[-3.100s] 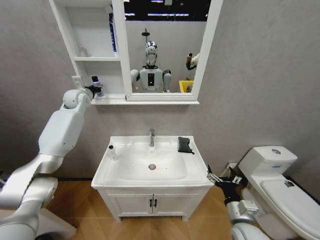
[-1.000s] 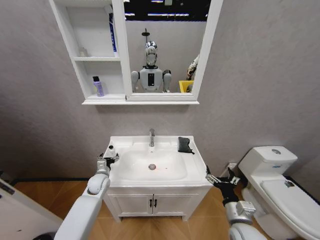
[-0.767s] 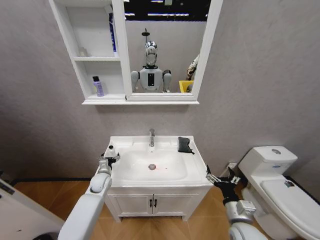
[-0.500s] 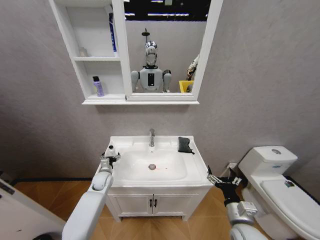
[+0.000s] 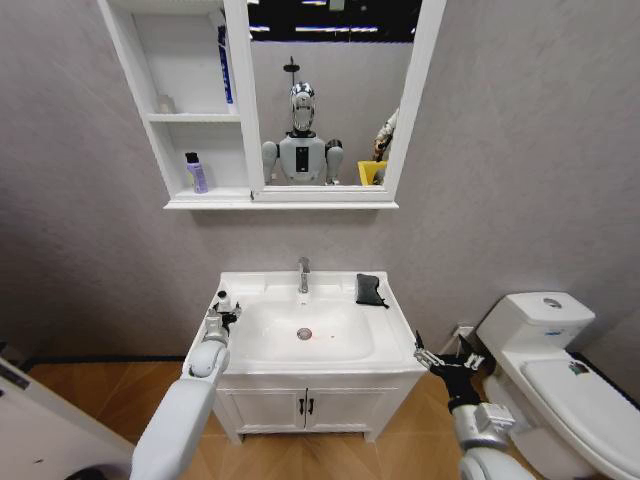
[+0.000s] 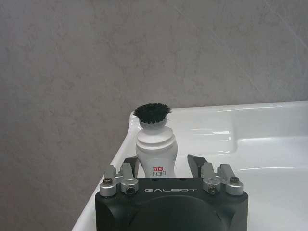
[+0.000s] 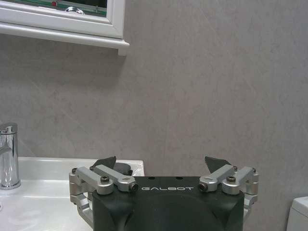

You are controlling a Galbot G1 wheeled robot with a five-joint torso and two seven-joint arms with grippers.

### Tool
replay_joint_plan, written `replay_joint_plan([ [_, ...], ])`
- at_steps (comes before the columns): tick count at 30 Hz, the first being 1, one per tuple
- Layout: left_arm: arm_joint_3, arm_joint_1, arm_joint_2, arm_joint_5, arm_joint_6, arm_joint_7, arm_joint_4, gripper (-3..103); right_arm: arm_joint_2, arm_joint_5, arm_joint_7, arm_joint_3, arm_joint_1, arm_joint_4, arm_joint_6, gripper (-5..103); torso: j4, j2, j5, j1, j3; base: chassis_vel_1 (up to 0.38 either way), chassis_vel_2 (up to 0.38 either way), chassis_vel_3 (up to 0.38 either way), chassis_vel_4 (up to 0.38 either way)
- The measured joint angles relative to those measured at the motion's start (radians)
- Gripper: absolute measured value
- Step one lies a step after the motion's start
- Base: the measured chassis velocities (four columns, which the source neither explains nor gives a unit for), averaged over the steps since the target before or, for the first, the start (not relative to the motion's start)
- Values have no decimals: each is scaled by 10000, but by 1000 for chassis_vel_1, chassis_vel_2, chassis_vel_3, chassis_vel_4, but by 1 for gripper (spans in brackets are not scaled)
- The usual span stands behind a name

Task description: Move facial cleanser and shampoo from washbasin to cabinet, then wipe washbasin with towel.

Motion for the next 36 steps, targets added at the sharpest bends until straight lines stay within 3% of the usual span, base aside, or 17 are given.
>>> replay_joint_plan([
  [3, -22, -24, 5, 24, -69, 62, 60, 44, -12, 0, 0, 8, -4, 16, -1, 100, 0, 0, 0, 0, 0, 0, 0, 0, 0],
  [8, -40, 0, 51, -9, -71, 56, -134, 34, -23, 6, 2, 46, -64, 74, -15, 100, -1, 0, -3, 1, 0, 0, 0, 0, 0],
  [10, -23, 99, 256, -197, 106, -343, -760, 28, -32, 12, 12, 99, -75, 88, -23, 100, -3, 0, -2, 0, 0, 0, 0, 0, 0],
  [12, 69, 202, 831, -698, 671, -1024, -2122, 28, -28, 16, 23, 127, -70, 85, -24, 100, 0, 0, -3, 0, 0, 0, 0, 0, 0],
  [13, 69, 202, 831, -698, 671, -1024, -2122, 28, -28, 16, 23, 127, -70, 85, -24, 100, 0, 0, -3, 0, 0, 0, 0, 0, 0],
  [15, 200, 36, 1530, -1770, 1623, -1704, -3802, 28, 25, -12, 26, 82, -59, 19, -20, 100, 6, 0, 0, 0, 0, 0, 0, 0, 0],
  [16, 200, 36, 1530, -1770, 1623, -1704, -3802, 28, 25, -12, 26, 82, -59, 19, -20, 100, 6, 0, 0, 0, 0, 0, 0, 0, 0],
  [19, 292, -710, 2539, -3666, 2877, -2601, -5507, 28, 150, -150, 23, -78, -56, -116, 62, 100, -4, 3, 1, -1, -2, 0, 0, 0, 0],
  [21, 290, -900, 2759, -4017, 3052, -2703, -5756, 28, 171, -178, 20, -110, -61, -138, 84, 100, -3, 2, 3, -1, -2, 0, 0, 0, 0],
  [22, 249, -1578, 3510, -5149, 3536, -2900, -6334, 28, 218, -251, 11, -197, -72, -208, 145, 100, 0, 2, -2, -1, -1, 0, 0, 0, 0],
  [23, 249, -1578, 3510, -5149, 3536, -2900, -6334, 28, 218, -251, 11, -197, -72, -208, 145, 100, 0, 2, -2, -1, -1, 0, 0, 0, 0],
  [25, 362, -2883, 4377, -6235, 3828, -2985, -6415, 28, 197, -286, -1, -234, -66, -261, 172, 100, 5, 2, -1, -1, -2, 0, 0, 0, 0],
  [26, 362, -2883, 4377, -6235, 3828, -2985, -6415, 28, 197, -286, -1, -234, -66, -261, 172, 100, 5, 2, -1, -1, -2, 0, 0, 0, 0],
  [28, 841, -4190, 4677, -6388, 3798, -2835, -5839, 28, 148, -288, -9, -231, -43, -264, 173, 100, 2, 2, -4, -2, -1, 0, 0, 0, 0],
  [29, 841, -4190, 4677, -6388, 3798, -2835, -5839, 28, 148, -288, -9, -231, -43, -264, 173, 100, 2, 2, -4, -2, -1, 0, 0, 0, 0],
  [32, 1872, -6194, 4463, -6751, 3772, -2752, -4661, 28, 28, -252, -12, -135, -39, -174, 149, 100, -1, 1, -3, 0, 1, 0, 0, 0, 0],
  [36, 2445, -7220, 4165, -6899, 3771, -2722, -3847, 28, 27, -229, -12, -73, -50, -135, 141, 100, -6, 1, 3, 0, 1, 0, 0, 0, 0],
])
